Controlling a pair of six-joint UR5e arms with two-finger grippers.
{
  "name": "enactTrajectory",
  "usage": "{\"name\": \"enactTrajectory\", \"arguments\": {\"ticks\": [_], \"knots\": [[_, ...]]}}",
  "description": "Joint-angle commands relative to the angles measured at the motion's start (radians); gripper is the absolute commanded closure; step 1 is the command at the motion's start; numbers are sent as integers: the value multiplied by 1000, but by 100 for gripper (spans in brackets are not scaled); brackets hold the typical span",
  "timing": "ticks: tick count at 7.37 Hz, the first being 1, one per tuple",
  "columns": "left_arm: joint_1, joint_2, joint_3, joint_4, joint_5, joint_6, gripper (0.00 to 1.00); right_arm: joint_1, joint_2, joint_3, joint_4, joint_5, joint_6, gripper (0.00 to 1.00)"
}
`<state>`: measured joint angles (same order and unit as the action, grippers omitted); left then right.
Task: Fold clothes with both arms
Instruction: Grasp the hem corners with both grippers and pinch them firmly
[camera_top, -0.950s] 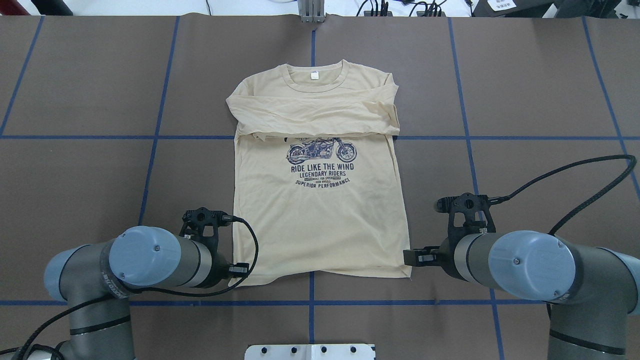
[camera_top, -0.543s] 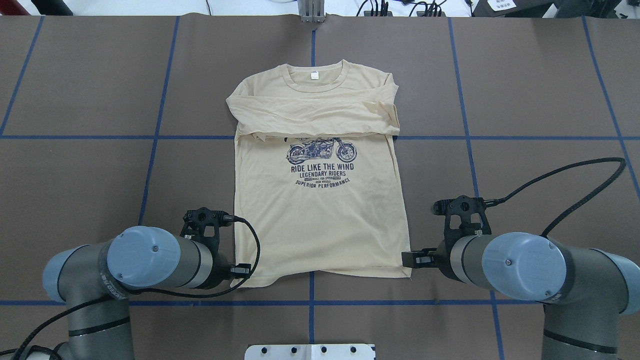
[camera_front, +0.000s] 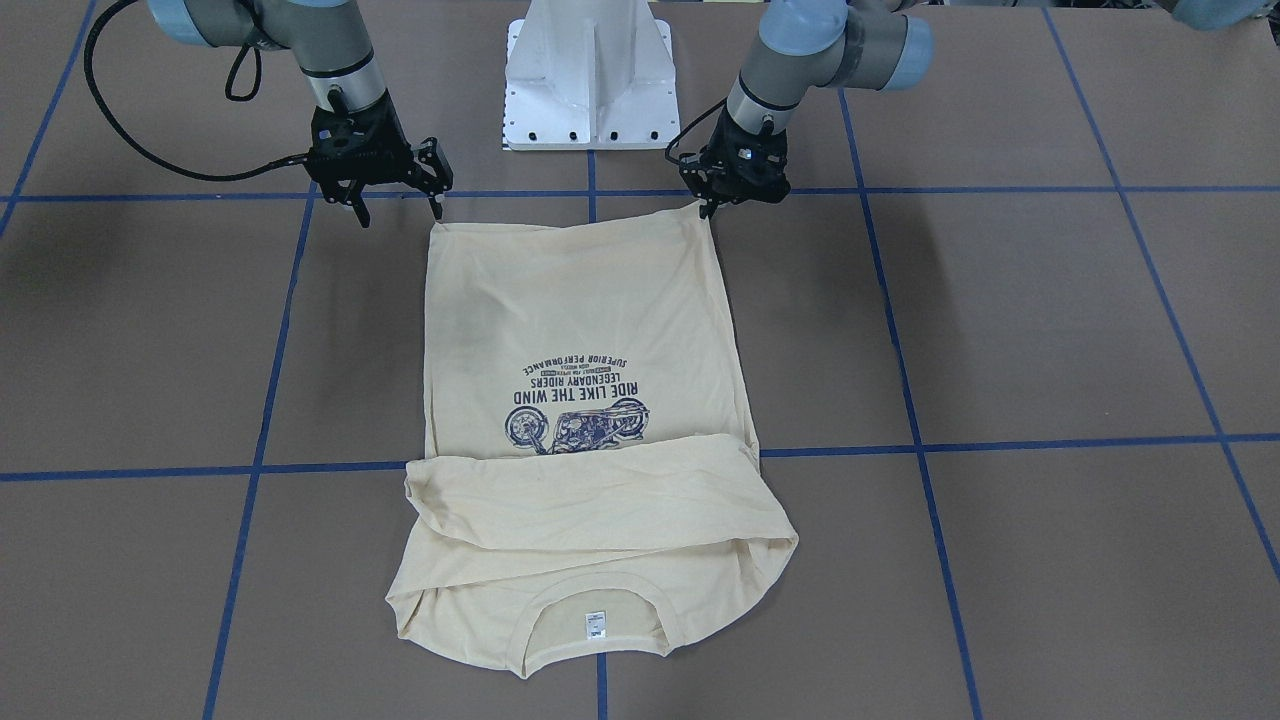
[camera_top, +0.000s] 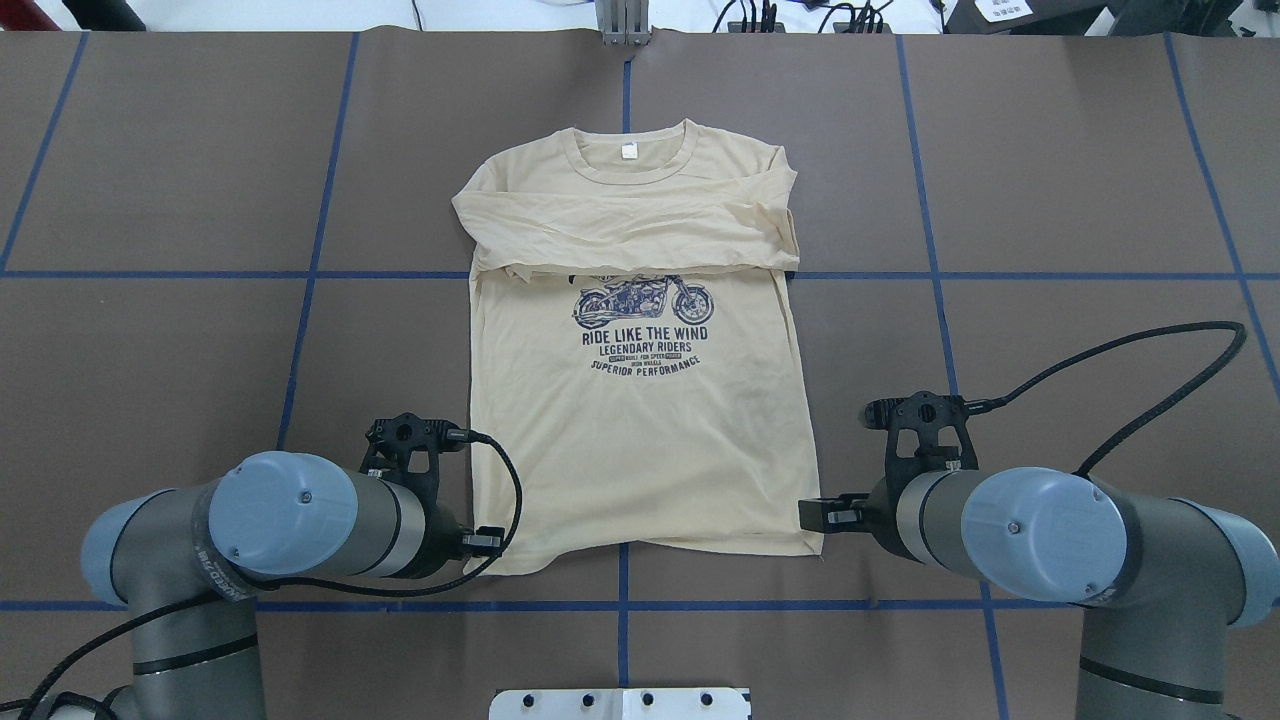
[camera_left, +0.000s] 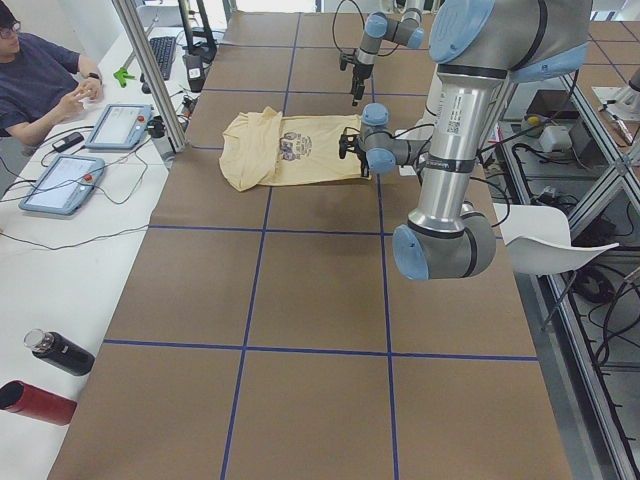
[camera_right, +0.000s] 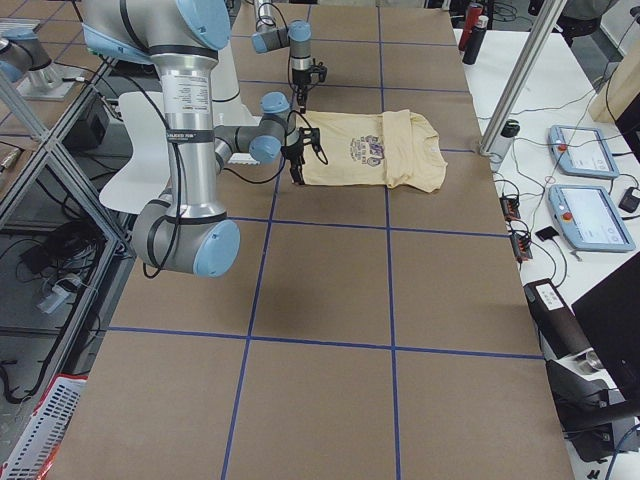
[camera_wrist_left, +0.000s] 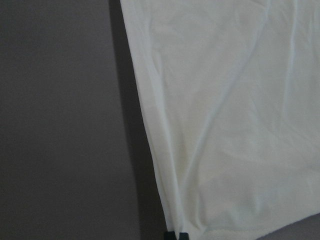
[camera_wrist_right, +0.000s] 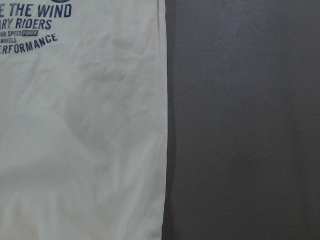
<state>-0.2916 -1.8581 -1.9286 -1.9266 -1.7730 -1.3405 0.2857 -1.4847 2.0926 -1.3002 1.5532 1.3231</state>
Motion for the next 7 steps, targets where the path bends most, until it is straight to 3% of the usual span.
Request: {"name": "enactTrajectory", "arguments": {"ticks": [1,3,5,7], "knots": [[-1,5,-30,0,3,0,100,-5,-3,-32,29,-7,22,7],[-1,4,-39,1,7,-12,100,-42,12,-49,29,-36,36,16],[-1,4,-44,3,13,-14,100,-78,32,-66,29,-57,71,35],[0,4,-68,17,37,-14,100,-108,40,-85,29,-88,71,38]]}}
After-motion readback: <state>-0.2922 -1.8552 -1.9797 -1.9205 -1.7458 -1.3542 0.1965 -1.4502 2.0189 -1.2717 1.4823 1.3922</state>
